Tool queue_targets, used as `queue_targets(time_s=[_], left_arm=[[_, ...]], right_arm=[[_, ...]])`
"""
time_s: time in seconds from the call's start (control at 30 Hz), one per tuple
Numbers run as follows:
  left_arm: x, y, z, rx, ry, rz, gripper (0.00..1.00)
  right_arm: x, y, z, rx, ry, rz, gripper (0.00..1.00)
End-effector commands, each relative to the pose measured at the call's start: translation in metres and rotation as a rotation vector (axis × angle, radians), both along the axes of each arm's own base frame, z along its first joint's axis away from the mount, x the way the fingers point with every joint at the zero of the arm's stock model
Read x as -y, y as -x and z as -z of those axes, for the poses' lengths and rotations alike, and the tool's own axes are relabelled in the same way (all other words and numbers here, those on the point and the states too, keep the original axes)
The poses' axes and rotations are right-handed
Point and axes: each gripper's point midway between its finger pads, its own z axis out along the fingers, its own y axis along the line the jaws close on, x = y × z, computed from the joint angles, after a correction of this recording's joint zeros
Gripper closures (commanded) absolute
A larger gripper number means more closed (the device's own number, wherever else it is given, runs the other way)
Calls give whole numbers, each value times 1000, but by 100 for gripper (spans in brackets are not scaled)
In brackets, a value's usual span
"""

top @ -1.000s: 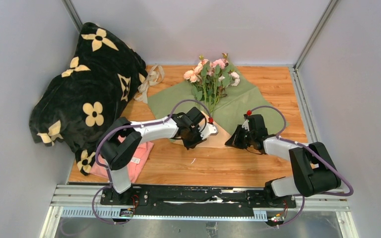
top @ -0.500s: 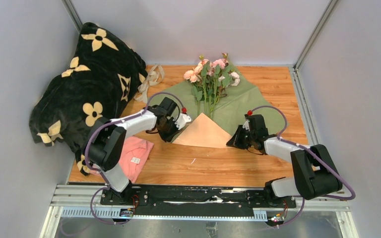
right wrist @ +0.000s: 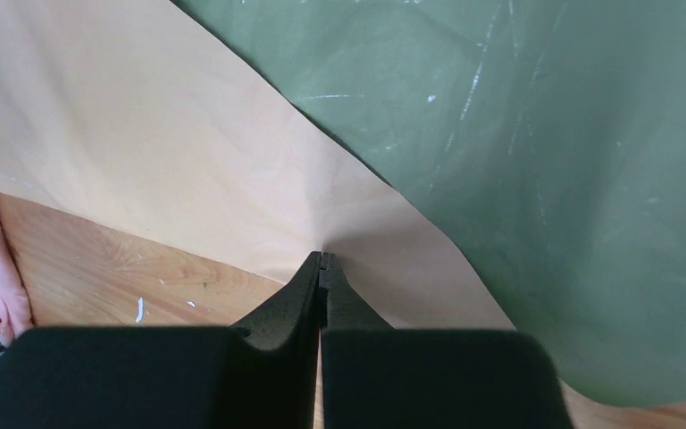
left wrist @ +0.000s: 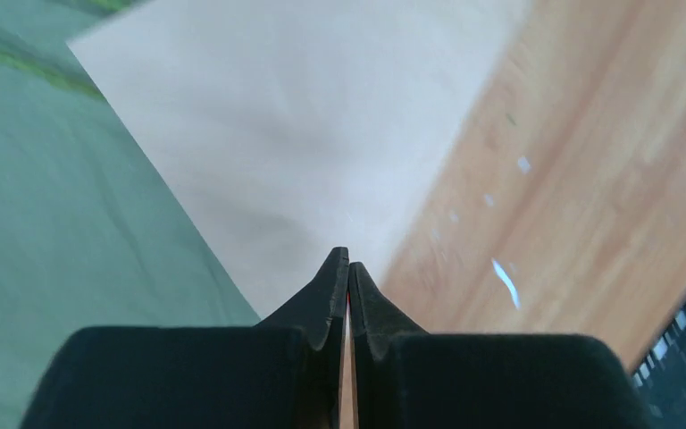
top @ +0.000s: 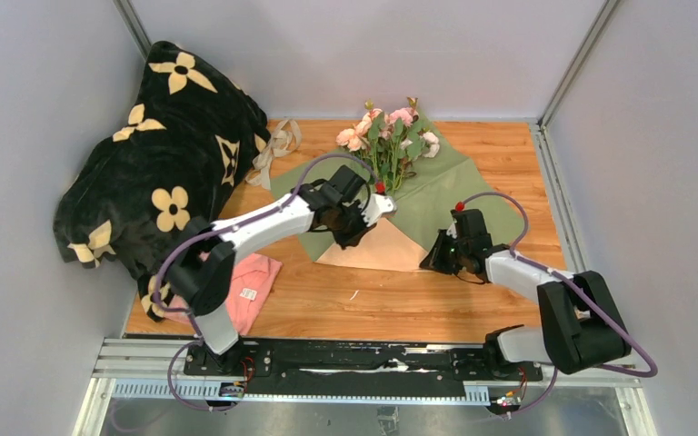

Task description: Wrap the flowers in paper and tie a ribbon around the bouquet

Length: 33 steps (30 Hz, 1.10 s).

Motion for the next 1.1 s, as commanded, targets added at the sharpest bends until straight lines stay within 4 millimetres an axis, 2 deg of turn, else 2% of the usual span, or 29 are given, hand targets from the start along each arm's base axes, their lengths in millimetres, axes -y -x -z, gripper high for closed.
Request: queue_targets(time_s=[0.0,0.07,0.17,0.27,0.33,0.43,0.47,0.53,0.57,0.6,0.7,0.73,0.83,0.93,0.97,1.07], left_arm=[[32,-27,41,-86,7,-96,94],[34,-29,58,-115,-18,-105,94],[30,-19,76,-167,-50,-86,94],[22,-15,87,-177,-85,-88,94],[19,-10,91,-191,-92,-83,94],[19,-6,92,-202,-84,-82,94],[19,-7,91,-200,-83,-83,94],[19,-8,90,-195,-82,-86,94],[20,-9,89,-191,-77,-87,94],[20,-8,88,-190,-75,-87,94],[20,-8,86,-182,-68,-89,94],[20,-8,86,-180,-67,-89,94],[20,-9,86,-180,-67,-91,94],[19,-9,86,-177,-68,-88,94],[19,-8,86,-178,-69,-88,94],[19,-9,86,-176,-68,-86,94]], right_arm=[[26,31,25,-116,139,36,100],[29,34,25,-117,138,57,100],[41,38,28,-121,129,139,100],[57,41,25,-116,102,232,100],[72,45,23,-111,92,304,100],[105,52,17,-88,120,449,100],[119,54,11,-62,136,514,100],[133,51,-2,10,163,596,99],[137,49,-9,45,161,630,94],[137,47,-17,75,145,646,90],[128,46,-31,85,95,643,71],[119,50,-30,51,66,630,65],[85,57,-17,-42,-21,564,56],[71,52,-12,-48,-83,598,49],[67,49,-11,-41,-101,609,41],[60,45,-5,-54,-108,628,38]])
